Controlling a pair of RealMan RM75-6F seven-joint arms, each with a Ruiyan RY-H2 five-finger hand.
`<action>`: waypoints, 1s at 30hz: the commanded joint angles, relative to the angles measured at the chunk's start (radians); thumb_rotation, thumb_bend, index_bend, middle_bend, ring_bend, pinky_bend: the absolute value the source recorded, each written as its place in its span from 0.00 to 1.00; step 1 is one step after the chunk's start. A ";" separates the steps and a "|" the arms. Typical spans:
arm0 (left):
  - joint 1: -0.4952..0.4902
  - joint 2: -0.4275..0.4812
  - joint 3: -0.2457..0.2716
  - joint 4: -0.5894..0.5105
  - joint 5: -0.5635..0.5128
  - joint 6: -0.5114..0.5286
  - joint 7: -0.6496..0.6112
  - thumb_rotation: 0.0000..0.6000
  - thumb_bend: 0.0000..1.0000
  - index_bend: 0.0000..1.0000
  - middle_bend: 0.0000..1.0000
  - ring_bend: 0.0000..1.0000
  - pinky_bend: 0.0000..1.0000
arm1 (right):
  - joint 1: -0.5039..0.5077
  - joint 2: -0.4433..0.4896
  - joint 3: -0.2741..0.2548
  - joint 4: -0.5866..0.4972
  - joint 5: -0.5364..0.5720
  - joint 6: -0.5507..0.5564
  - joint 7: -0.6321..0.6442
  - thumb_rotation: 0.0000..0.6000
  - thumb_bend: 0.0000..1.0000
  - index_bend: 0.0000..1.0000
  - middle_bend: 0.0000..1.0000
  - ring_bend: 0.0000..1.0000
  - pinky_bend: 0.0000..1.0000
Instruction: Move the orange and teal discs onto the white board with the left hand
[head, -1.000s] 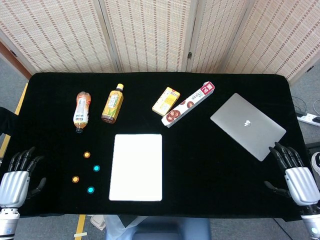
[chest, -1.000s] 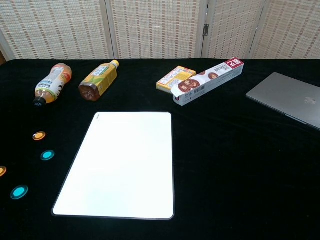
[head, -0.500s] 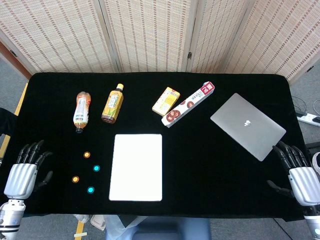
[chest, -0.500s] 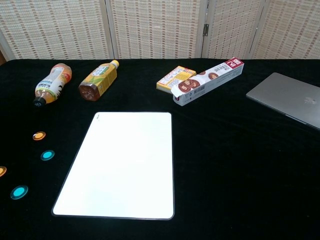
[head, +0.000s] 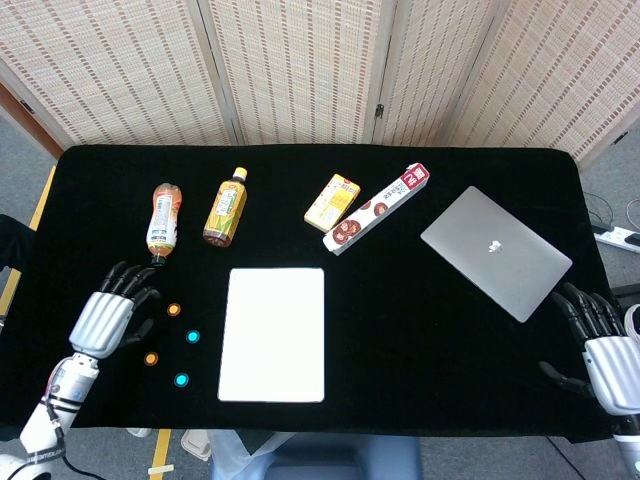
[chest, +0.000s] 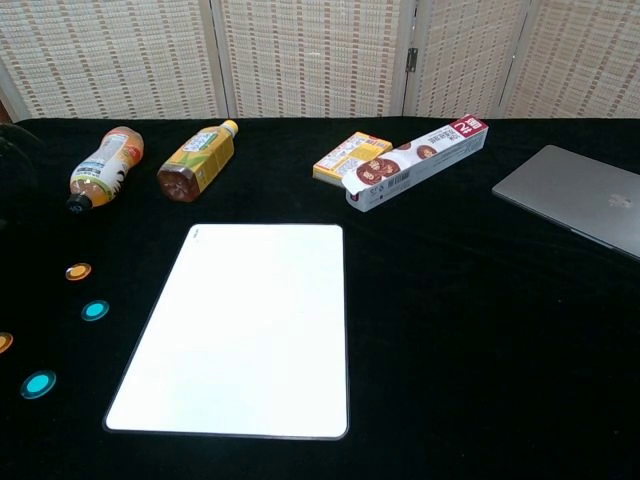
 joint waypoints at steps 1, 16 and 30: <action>-0.046 -0.050 0.004 0.059 -0.014 -0.059 -0.017 1.00 0.39 0.42 0.19 0.09 0.00 | -0.002 0.001 0.000 0.001 0.001 0.001 0.001 1.00 0.21 0.00 0.00 0.00 0.00; -0.119 -0.177 0.021 0.236 -0.103 -0.199 0.010 1.00 0.40 0.42 0.08 0.00 0.00 | -0.007 -0.001 -0.001 0.007 0.007 0.000 0.007 1.00 0.21 0.00 0.00 0.00 0.00; -0.143 -0.260 0.038 0.375 -0.127 -0.231 -0.041 1.00 0.41 0.44 0.08 0.00 0.00 | -0.010 -0.001 -0.001 0.004 0.010 -0.002 0.002 1.00 0.21 0.00 0.00 0.00 0.00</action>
